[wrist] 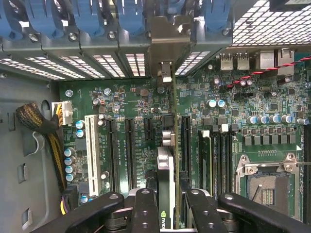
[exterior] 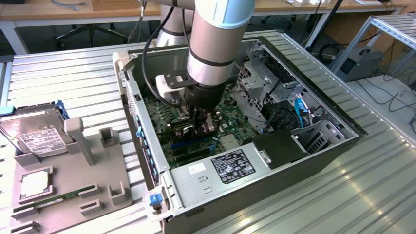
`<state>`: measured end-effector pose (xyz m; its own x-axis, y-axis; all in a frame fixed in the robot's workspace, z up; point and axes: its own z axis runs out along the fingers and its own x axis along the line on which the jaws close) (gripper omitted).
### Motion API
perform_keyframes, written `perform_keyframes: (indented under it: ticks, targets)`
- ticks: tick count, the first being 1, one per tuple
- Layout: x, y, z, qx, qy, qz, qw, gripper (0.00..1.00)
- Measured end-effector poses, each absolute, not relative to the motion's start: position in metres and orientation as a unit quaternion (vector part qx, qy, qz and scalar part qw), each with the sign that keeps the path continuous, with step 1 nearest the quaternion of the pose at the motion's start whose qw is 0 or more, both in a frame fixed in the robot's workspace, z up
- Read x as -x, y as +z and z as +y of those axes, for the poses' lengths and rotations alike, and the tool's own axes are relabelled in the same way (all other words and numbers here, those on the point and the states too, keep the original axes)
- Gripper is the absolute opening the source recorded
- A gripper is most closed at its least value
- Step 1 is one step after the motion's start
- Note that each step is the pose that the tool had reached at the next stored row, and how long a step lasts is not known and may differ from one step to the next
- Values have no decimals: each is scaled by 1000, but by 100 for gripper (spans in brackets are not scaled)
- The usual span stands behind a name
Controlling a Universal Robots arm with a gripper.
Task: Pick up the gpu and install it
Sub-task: 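Insert the gpu into the slot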
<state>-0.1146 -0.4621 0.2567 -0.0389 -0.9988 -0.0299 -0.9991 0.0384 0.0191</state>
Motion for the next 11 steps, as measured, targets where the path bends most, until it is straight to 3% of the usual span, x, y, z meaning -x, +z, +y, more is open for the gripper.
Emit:
perform_keyframes:
  ticks: [11]
  targets:
    - [114, 262, -462, 693, 17, 721, 4, 27]
